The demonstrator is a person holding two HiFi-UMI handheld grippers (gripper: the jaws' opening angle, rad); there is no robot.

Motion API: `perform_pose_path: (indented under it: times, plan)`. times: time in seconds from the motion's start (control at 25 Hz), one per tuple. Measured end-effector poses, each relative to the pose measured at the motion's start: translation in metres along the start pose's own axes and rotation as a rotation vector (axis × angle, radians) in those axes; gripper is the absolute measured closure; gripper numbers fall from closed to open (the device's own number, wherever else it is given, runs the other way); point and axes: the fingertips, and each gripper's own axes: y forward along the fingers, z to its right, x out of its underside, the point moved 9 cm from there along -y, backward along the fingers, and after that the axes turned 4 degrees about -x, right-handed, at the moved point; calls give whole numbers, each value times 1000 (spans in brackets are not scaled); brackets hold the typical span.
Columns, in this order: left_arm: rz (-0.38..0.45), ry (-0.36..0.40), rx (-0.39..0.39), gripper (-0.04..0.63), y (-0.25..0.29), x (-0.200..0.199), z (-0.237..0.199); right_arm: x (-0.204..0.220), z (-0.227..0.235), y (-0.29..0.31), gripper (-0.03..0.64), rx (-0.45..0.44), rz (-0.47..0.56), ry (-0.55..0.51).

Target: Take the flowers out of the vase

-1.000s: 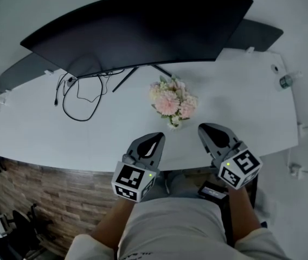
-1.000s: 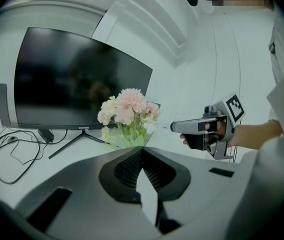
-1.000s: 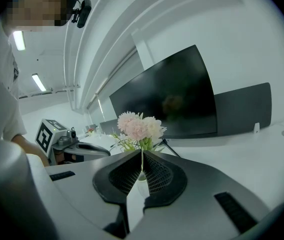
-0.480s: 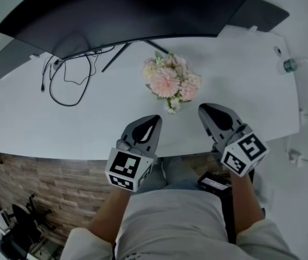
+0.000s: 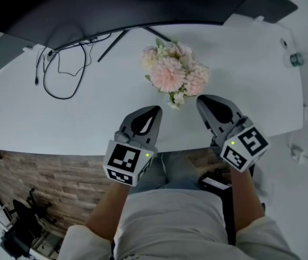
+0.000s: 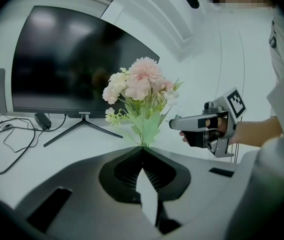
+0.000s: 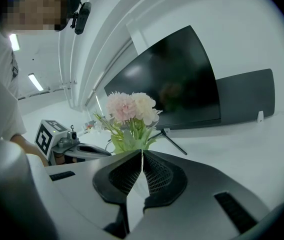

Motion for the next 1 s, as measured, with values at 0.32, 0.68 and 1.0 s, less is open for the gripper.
perform_pose_path:
  times: [0.32, 0.68, 1.0]
  plan:
    - [-4, 34, 9, 588, 10, 3, -1, 6, 0, 14, 581, -5, 7, -14]
    - [-28, 43, 32, 519, 21, 7, -5, 9, 1, 31, 512, -69, -20, -33]
    - [-53, 59, 84, 423, 36, 12, -2, 14, 0, 45, 460, -112, -36, -35]
